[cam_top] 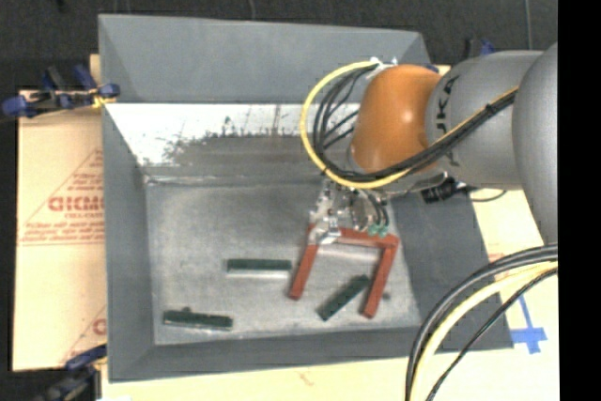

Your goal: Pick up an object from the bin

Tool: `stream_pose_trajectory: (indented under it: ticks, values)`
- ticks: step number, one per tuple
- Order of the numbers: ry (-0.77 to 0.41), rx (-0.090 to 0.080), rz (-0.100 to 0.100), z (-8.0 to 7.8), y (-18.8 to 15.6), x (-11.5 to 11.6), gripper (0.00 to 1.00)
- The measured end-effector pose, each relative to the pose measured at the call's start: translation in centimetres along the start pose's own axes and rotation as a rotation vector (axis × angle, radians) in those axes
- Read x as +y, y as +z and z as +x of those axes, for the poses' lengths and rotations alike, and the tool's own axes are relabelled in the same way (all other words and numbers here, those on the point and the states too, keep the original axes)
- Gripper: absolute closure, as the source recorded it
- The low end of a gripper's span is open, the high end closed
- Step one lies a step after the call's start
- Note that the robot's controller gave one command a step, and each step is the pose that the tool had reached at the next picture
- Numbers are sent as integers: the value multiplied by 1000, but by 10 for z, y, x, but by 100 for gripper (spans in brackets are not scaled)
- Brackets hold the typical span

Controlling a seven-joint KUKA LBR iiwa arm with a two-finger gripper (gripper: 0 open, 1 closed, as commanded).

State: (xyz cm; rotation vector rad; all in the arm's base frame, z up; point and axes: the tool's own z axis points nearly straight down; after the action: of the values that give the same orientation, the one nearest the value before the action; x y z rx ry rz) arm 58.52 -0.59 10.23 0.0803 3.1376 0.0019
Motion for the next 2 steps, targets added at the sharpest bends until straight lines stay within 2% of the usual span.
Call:
stream_pose_trajectory:
  ticks: [1,2]
  values:
    - [-35,-3,3,-3,-3,9,100]
    - [-54,0,1,10,-14,3,100]
